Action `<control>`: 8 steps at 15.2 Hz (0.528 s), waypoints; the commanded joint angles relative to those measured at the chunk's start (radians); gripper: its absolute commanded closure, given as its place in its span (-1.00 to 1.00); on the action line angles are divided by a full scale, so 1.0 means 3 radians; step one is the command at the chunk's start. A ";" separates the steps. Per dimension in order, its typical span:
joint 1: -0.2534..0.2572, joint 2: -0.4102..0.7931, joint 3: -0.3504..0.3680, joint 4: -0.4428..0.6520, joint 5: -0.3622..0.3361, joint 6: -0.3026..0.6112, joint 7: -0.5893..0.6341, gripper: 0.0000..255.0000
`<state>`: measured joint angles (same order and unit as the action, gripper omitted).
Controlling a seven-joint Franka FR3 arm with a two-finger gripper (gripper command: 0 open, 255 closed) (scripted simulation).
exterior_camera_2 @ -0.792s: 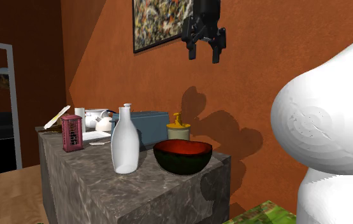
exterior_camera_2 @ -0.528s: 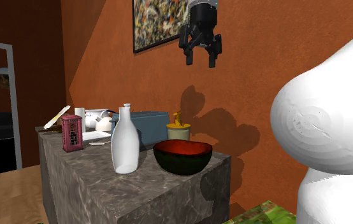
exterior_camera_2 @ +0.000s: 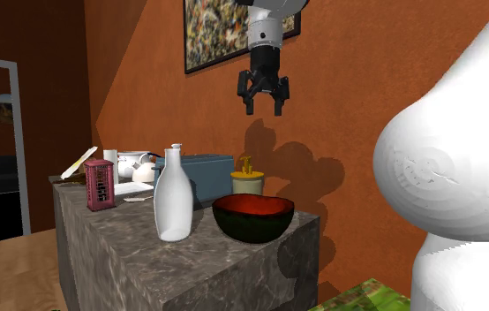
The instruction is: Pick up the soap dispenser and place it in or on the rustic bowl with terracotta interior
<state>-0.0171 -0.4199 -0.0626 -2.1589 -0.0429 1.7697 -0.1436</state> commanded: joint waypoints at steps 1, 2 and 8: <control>-0.0010 0.0287 -0.0029 0.0177 -0.0004 0.0104 -0.0022 -1.00; -0.0015 0.0412 -0.0041 0.0252 -0.0004 0.0150 -0.0030 -1.00; -0.0047 0.1176 -0.0105 0.0797 0.0020 0.0348 -0.0086 -1.00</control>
<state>-0.0310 -0.1031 -0.0932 -1.9484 -0.0385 1.8678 -0.1704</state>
